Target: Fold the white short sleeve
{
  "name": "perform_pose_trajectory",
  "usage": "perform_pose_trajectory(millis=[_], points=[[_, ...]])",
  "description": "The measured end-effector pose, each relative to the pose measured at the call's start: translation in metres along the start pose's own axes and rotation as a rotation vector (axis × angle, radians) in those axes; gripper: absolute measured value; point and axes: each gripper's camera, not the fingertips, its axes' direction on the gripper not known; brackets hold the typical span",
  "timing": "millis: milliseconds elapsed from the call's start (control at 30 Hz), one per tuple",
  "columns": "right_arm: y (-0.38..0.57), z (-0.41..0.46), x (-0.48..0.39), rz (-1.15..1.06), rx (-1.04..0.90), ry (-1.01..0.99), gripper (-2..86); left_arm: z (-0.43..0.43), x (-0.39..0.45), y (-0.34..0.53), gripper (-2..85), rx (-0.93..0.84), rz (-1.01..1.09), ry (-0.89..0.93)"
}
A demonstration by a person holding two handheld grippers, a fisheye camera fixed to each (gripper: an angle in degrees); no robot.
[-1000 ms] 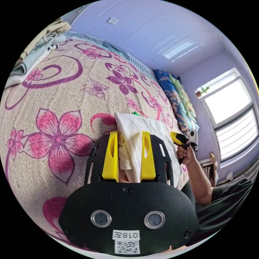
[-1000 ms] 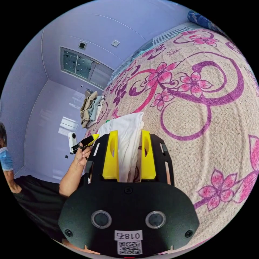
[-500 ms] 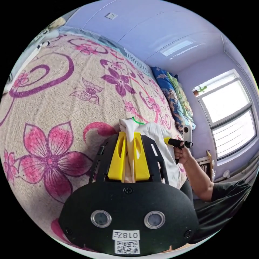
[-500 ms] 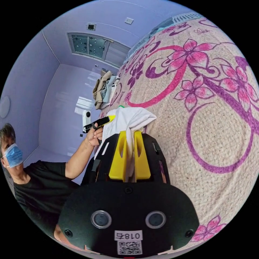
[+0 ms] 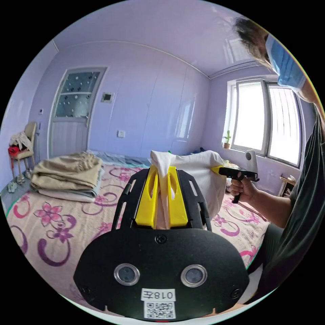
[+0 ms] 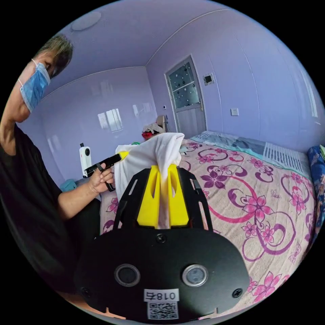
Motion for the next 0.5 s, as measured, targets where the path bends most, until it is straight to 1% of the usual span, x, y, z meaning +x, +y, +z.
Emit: perform_pose_trajectory(millis=[67,100,167,200,233,300,367,400,433,467,500], points=[[-0.029,0.025,-0.024,-0.066,0.030,-0.033,3.3,-0.049,-0.031,-0.019,4.4,0.054,0.044,-0.117],[-0.048,0.045,-0.039,-0.102,0.050,-0.043,3.3,-0.059,-0.041,-0.026,4.5,0.059,0.054,-0.143],[-0.078,0.078,-0.054,-0.131,0.085,-0.074,3.3,-0.086,-0.092,-0.053,4.4,0.079,0.092,-0.234],[-0.098,0.103,-0.062,-0.138,0.107,-0.088,3.3,-0.089,-0.107,-0.062,4.4,0.074,0.107,-0.254],[-0.120,0.130,-0.067,-0.136,0.114,-0.090,3.3,-0.090,-0.140,-0.081,4.4,0.042,0.129,-0.296],[-0.151,0.170,-0.072,-0.132,0.127,-0.087,3.4,-0.081,-0.194,-0.110,4.5,-0.001,0.155,-0.342],[-0.180,0.213,-0.071,-0.114,0.129,-0.072,3.5,-0.050,-0.274,-0.152,4.6,-0.085,0.154,-0.387],[-0.199,0.244,-0.066,-0.089,0.115,-0.052,3.6,-0.039,-0.295,-0.161,4.6,-0.109,0.149,-0.398],[-0.214,0.277,-0.057,-0.054,0.087,-0.020,3.6,-0.013,-0.333,-0.176,4.8,-0.153,0.144,-0.425],[-0.220,0.295,-0.051,-0.029,0.073,-0.001,3.7,0.017,-0.375,-0.184,5.2,-0.213,0.079,-0.423],[-0.229,0.331,-0.040,0.018,0.025,0.042,3.8,0.032,-0.395,-0.185,5.6,-0.247,0.038,-0.416]])
